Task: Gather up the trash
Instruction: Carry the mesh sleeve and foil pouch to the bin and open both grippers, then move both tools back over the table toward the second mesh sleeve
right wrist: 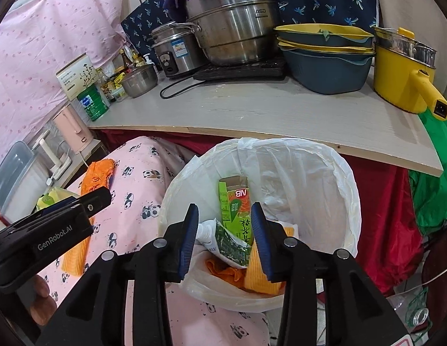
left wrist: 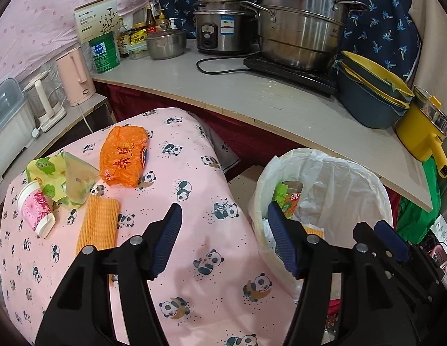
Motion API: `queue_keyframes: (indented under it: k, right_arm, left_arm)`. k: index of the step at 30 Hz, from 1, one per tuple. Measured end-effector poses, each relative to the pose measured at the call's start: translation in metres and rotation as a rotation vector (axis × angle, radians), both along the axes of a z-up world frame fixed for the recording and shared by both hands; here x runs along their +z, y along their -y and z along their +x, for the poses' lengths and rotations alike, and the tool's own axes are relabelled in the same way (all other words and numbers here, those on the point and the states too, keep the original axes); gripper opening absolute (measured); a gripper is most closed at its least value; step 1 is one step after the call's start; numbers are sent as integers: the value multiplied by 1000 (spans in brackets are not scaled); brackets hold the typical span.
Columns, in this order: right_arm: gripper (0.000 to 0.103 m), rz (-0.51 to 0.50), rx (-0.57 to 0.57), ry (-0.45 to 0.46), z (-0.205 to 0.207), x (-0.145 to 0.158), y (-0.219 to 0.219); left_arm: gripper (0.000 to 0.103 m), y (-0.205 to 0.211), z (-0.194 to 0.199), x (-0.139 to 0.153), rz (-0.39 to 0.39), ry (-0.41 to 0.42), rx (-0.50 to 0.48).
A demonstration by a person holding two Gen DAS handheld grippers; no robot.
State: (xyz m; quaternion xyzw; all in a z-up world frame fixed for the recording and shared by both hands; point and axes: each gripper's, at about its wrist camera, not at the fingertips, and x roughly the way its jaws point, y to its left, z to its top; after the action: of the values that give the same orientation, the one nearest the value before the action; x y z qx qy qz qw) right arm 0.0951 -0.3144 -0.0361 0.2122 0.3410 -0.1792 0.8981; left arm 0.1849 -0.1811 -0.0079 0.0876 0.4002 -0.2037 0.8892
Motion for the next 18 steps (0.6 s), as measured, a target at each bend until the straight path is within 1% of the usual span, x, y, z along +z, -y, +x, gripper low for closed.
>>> queue_keyframes:
  k: [3, 7, 11, 15, 18]
  right_arm:
    - [38, -6, 5, 4, -1, 3, -4]
    - [43, -13, 8, 14, -3, 9, -12]
    - [44, -20, 21, 19, -4, 15, -21]
    - [44, -26, 37, 24, -5, 19, -31]
    - [44, -32, 53, 26, -4, 22, -40]
  left_arm:
    - [59, -5, -2, 1, -1, -1, 6]
    - [59, -12, -5, 4, -5, 3, 16]
    - [59, -22, -7, 6, -6, 8, 30]
    - [62, -36, -10, 8, -9, 12, 51]
    - [63, -47, -11, 9, -11, 15, 68]
